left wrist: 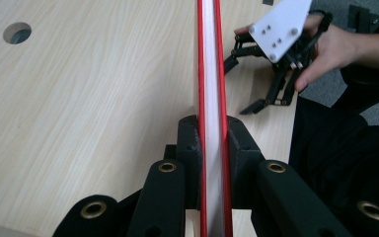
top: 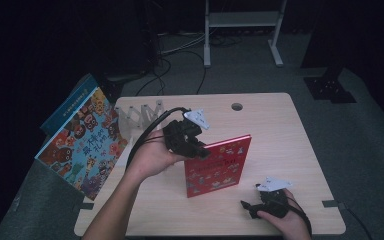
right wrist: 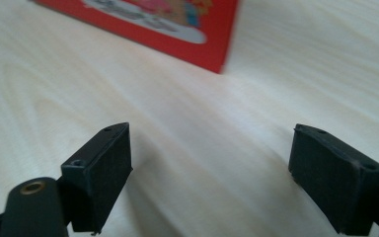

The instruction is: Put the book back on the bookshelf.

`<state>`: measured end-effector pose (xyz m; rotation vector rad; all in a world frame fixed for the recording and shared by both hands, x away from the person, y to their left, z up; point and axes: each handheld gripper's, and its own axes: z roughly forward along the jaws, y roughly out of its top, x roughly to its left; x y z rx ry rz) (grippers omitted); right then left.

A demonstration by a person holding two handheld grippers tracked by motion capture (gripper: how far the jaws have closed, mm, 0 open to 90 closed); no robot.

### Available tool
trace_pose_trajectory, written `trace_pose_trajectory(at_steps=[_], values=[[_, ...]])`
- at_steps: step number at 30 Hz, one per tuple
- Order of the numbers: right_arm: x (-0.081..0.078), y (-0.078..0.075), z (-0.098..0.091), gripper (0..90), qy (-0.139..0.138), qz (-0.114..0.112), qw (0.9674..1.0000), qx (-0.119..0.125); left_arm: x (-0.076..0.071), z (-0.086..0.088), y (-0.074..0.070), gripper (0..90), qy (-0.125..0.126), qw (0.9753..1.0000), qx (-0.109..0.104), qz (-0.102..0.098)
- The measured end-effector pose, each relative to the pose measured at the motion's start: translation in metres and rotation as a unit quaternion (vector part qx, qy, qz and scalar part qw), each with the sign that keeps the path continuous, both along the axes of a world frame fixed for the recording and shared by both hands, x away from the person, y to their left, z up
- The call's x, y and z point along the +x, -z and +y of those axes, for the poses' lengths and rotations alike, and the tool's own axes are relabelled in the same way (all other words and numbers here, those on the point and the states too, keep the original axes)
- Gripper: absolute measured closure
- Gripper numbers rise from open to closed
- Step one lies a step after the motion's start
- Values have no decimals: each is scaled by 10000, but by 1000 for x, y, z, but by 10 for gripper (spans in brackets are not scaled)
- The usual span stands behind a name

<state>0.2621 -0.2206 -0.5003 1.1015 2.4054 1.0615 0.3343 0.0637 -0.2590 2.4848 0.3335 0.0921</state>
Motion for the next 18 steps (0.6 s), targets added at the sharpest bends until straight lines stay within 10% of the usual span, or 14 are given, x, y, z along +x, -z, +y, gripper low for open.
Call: trace_pose_trajectory(at_steps=[18], values=[[23, 3, -16, 141, 462, -168, 9988, -92, 1, 24, -24, 793, -406, 9989, 222, -86]])
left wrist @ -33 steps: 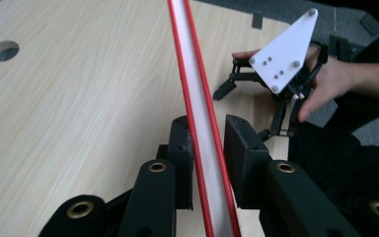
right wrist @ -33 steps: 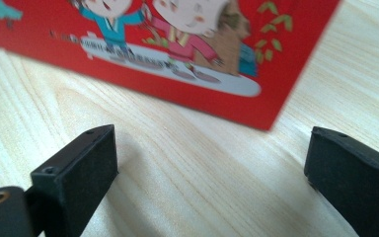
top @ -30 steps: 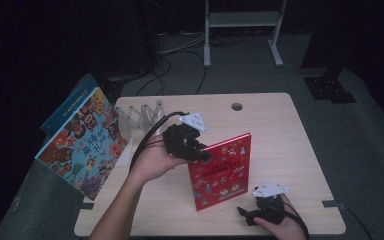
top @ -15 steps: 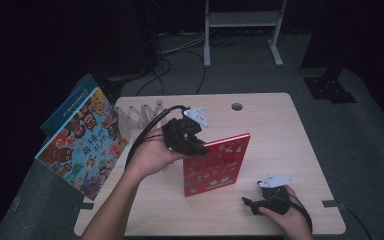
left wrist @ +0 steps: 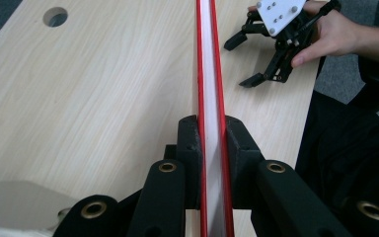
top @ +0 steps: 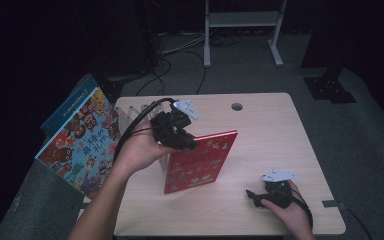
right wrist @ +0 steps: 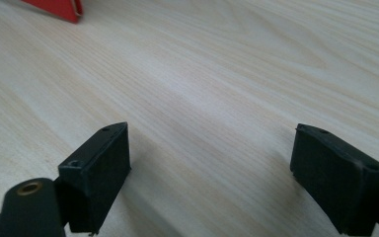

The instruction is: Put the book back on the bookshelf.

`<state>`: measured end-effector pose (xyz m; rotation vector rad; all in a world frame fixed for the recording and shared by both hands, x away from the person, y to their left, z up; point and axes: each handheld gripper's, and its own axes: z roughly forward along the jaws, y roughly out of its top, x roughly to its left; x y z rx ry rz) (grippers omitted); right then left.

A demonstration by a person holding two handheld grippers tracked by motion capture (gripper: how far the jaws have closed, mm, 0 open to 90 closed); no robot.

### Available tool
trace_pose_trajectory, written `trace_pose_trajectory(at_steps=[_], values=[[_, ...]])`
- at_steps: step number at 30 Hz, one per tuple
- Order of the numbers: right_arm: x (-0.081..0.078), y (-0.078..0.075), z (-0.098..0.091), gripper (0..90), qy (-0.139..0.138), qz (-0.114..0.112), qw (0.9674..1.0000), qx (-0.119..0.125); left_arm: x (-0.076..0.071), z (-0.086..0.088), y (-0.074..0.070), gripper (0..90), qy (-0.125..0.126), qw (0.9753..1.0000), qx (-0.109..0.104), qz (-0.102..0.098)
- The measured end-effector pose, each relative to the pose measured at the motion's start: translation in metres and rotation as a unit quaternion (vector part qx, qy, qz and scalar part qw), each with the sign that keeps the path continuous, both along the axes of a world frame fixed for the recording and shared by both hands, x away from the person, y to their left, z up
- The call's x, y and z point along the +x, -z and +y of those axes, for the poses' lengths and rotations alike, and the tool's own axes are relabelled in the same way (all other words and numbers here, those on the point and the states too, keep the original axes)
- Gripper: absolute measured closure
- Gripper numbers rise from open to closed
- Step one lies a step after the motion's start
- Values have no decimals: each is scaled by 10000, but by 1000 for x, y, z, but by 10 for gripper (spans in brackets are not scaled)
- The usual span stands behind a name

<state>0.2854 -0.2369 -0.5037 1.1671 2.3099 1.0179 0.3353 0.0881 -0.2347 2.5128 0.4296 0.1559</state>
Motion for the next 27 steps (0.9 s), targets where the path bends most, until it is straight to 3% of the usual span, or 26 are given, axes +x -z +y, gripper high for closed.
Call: trace_pose_trajectory(at_steps=[14, 27], values=[[2, 0, 0, 105, 92, 35, 10000, -17, -9, 42, -21, 792, -215, 9996, -189, 0], [3, 0, 0, 105, 152, 39, 9999, -12, -17, 92, -33, 792, -658, 9974, -274, -84]])
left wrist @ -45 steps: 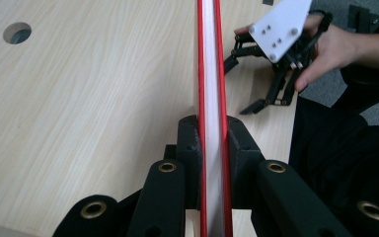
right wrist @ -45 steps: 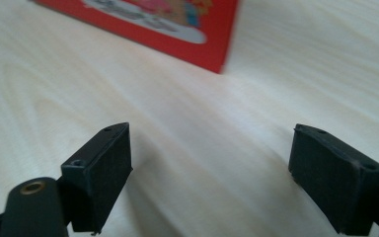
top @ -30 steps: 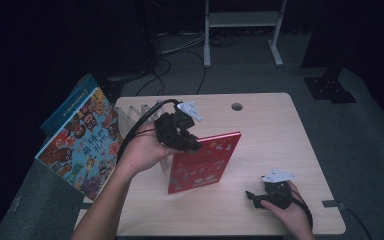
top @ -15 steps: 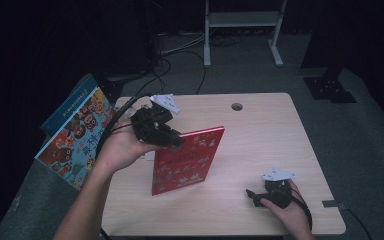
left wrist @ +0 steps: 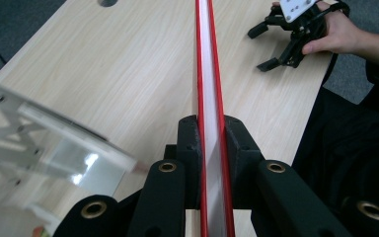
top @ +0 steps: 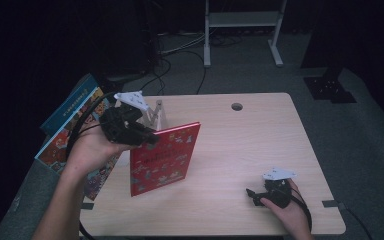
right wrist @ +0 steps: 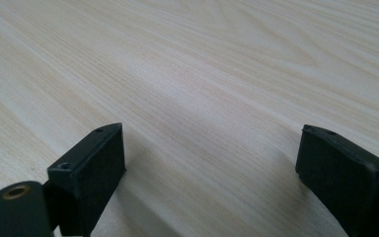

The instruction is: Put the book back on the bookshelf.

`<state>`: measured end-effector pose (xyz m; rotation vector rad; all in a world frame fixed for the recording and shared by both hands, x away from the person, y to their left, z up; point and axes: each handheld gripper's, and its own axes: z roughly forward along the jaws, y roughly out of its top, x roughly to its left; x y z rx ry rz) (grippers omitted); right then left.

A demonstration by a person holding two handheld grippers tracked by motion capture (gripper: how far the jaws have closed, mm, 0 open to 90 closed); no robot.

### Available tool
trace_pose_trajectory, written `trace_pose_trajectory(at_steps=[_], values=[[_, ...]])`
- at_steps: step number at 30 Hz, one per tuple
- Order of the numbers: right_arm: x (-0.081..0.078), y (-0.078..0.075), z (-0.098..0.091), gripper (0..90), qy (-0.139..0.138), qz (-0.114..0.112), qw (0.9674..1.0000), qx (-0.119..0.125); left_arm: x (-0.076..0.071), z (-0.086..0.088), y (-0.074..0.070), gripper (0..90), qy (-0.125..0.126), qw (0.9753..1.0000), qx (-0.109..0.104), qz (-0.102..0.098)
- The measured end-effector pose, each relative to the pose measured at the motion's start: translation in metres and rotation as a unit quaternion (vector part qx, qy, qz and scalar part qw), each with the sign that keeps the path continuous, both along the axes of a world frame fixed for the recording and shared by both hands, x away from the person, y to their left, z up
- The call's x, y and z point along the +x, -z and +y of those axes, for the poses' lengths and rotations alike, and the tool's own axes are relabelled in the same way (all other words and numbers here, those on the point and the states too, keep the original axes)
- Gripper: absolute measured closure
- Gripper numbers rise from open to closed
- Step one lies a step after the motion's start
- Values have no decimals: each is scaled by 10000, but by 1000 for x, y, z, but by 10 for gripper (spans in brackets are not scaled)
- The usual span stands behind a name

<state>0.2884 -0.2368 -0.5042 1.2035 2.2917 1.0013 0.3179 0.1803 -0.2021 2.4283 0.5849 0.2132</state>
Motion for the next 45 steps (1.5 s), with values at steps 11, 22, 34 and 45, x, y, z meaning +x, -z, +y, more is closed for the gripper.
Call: trace_pose_trajectory(at_steps=[11, 22, 34, 45], values=[[0, 0, 0, 105, 15, 13, 10000, 15, -10, 56, -10, 793, -386, 9990, -223, -11], [0, 0, 0, 105, 3, 18, 10000, -3, -17, 108, -19, 793, -1012, 9939, -420, -144], [0, 0, 0, 105, 5, 11, 10000, 3, 11, 123, -7, 793, -1800, 9827, -385, -184], [0, 0, 0, 106, 18, 14, 10000, 13, 50, 118, 6, 793, -2240, 9738, -323, -203]])
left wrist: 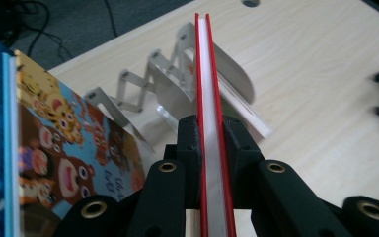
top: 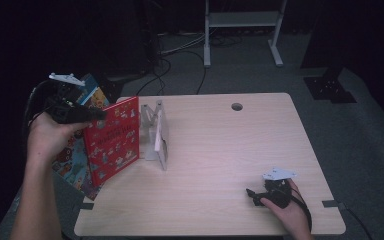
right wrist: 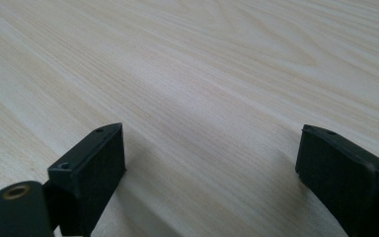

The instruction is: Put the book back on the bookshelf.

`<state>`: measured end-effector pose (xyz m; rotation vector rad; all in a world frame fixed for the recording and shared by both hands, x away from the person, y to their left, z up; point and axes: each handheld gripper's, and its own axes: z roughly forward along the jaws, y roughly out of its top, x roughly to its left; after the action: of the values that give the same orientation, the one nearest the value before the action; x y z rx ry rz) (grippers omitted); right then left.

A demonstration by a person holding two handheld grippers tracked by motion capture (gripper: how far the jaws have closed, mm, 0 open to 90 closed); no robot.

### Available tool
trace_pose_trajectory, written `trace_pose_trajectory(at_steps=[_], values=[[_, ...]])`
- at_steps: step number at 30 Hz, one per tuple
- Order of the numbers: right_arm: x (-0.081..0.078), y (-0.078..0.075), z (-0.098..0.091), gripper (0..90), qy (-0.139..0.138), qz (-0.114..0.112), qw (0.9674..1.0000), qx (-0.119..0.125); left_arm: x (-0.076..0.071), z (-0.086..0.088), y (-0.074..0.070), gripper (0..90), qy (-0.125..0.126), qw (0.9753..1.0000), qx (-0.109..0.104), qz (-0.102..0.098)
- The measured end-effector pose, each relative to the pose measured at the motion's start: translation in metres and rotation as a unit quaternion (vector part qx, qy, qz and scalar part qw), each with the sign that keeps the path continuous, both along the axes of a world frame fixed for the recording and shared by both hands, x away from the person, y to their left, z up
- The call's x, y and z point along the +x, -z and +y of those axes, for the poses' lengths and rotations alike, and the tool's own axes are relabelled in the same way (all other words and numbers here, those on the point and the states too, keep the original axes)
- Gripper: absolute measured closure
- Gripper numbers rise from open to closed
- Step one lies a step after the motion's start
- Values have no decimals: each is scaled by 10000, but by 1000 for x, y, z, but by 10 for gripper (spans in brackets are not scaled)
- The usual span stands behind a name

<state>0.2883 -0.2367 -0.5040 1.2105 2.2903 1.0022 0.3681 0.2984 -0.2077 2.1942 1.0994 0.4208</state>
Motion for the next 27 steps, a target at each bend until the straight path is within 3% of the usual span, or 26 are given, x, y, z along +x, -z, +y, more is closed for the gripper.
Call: trace_pose_trajectory(at_steps=[10, 16, 22, 27], values=[[0, 0, 0, 106, -3, -6, 10000, -1, 38, -1, 14, 793, -230, 9997, -70, 40], [0, 0, 0, 105, -5, -4, 10000, 1, 56, -1, 17, 793, -373, 9993, 1, -18], [0, 0, 0, 106, -5, -5, 10000, 1, 67, 2, 23, 792, -488, 9985, -210, -122], [0, 0, 0, 106, -4, -3, 10000, 1, 68, 4, 32, 792, -536, 9982, -225, -114]])
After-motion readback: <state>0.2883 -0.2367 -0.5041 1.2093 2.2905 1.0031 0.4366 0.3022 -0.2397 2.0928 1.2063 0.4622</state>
